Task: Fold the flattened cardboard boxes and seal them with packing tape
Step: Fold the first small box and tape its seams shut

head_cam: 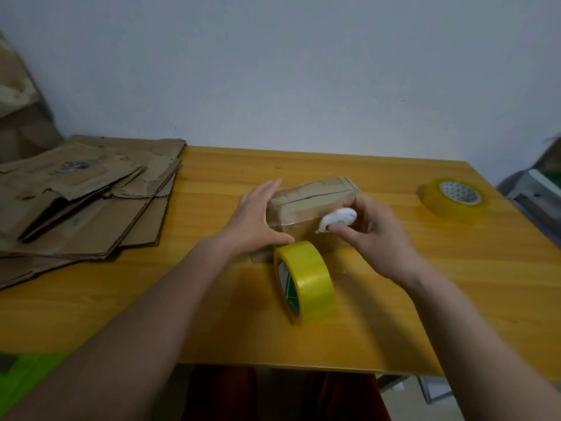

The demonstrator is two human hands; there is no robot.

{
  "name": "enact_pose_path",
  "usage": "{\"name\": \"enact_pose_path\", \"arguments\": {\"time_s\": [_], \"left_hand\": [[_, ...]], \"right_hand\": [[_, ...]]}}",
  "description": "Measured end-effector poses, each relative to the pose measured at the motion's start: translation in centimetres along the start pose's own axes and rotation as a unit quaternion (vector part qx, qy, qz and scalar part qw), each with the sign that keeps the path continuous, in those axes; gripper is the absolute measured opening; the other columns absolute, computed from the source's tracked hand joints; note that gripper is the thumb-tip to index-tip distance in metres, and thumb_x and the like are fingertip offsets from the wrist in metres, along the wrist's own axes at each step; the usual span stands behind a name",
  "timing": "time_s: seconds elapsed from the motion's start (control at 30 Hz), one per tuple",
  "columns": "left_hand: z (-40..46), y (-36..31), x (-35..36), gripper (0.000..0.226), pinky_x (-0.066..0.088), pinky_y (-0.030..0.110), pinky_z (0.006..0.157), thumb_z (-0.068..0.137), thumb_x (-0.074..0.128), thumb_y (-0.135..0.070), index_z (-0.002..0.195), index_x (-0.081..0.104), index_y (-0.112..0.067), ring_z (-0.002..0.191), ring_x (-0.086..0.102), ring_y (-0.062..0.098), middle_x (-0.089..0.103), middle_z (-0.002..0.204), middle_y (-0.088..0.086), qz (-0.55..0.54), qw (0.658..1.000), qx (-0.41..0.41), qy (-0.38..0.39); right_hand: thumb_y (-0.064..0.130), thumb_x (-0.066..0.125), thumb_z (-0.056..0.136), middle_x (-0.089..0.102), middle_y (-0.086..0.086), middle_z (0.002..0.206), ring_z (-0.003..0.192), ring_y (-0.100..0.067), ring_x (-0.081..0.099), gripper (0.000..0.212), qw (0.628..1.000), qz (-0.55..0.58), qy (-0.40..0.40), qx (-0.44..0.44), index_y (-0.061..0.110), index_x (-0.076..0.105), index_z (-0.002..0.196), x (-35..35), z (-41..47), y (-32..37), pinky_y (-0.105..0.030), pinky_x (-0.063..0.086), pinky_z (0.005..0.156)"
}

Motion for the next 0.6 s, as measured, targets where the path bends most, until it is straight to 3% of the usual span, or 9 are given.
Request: {"name": "enact_pose_path", "arguments": {"time_s": [0.1, 0.17, 0.27, 0.3, 0.37, 0.5, 0.6], "left_hand": [[-1.7, 2.0, 0.3, 0.128, 0.028, 0.045, 0.115, 0.057, 0.092, -0.032, 0.154, 0.008, -0.034, 0.144, 0.02, 0.022, 0.017, 0.158, 0.002, -0.141, 0.982, -0.106, -0.062], [-3.6, 3.7, 1.5, 0.122, 0.04, 0.044, 0.108, 0.061, 0.091, -0.028, 0.154, 0.013, -0.022, 0.136, 0.038, 0.025, 0.029, 0.153, 0.009, -0.281, 0.931, -0.219, -0.078], [-5.9, 4.1, 5.0, 0.063, 0.057, 0.03, 0.079, 0.08, 0.077, -0.017, 0.134, 0.049, 0.001, 0.1, 0.066, 0.022, 0.064, 0.122, 0.015, -0.474, 0.826, -0.303, -0.032], [-6.2, 3.7, 6.1, 0.045, 0.057, 0.028, 0.073, 0.085, 0.072, -0.014, 0.125, 0.057, 0.002, 0.095, 0.068, 0.022, 0.068, 0.113, 0.016, -0.523, 0.795, -0.306, -0.01], [-6.3, 3.4, 7.5, 0.032, 0.054, 0.03, 0.077, 0.089, 0.065, -0.012, 0.118, 0.059, 0.001, 0.102, 0.066, 0.026, 0.067, 0.113, 0.018, -0.593, 0.743, -0.309, 0.012], [-6.1, 3.5, 8.1, 0.018, 0.052, 0.034, 0.084, 0.092, 0.059, -0.009, 0.108, 0.06, -0.002, 0.103, 0.063, 0.027, 0.065, 0.112, 0.018, -0.622, 0.717, -0.314, 0.008], [-6.1, 3.6, 8.4, 0.025, 0.053, 0.034, 0.079, 0.092, 0.059, -0.009, 0.115, 0.057, 0.0, 0.1, 0.063, 0.026, 0.065, 0.112, 0.017, -0.623, 0.713, -0.32, 0.005]], "right_hand": [[0.003, 0.07, 0.083, 0.067, 0.004, 0.086, 0.076, -0.006, 0.06, 0.025, 0.999, 0.034, 0.018, -0.018, 0.027, 0.065, 0.089, 2.1, 0.8, 1.1, -0.022, 0.05, 0.069], [0.004, 0.07, 0.083, 0.068, 0.001, 0.086, 0.079, -0.014, 0.061, 0.024, 0.999, 0.031, 0.029, -0.017, 0.027, 0.064, 0.086, 3.2, 1.2, 0.6, -0.03, 0.05, 0.073], [0.004, 0.07, 0.083, 0.067, 0.002, 0.086, 0.079, -0.013, 0.06, 0.021, 0.999, 0.02, 0.022, -0.025, 0.024, 0.062, 0.085, 3.6, 1.6, -0.1, -0.032, 0.049, 0.072], [0.004, 0.07, 0.083, 0.067, 0.004, 0.085, 0.078, -0.011, 0.06, 0.018, 0.999, 0.017, 0.021, -0.029, 0.02, 0.063, 0.086, 3.7, 1.6, -0.3, -0.031, 0.048, 0.072], [0.003, 0.071, 0.082, 0.068, 0.006, 0.087, 0.08, -0.01, 0.061, 0.013, 0.999, 0.009, 0.027, -0.037, 0.013, 0.064, 0.088, 3.9, 1.6, -0.4, -0.032, 0.049, 0.073], [0.004, 0.072, 0.081, 0.071, -0.005, 0.097, 0.097, -0.023, 0.066, 0.017, 0.997, -0.011, 0.056, -0.048, 0.018, 0.063, 0.085, 4.2, 1.4, -0.4, -0.05, 0.052, 0.085], [0.006, 0.072, 0.081, 0.071, -0.002, 0.098, 0.1, -0.02, 0.065, 0.017, 0.995, -0.04, 0.069, -0.062, 0.02, 0.065, 0.086, 4.5, 1.5, -0.2, -0.049, 0.051, 0.087]]}}
Point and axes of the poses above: each hand's wrist, its own z-axis towards the middle knuckle, its own x-axis out of the palm, y = z × x, the point moved 8 cm from there along z, towards the middle knuckle
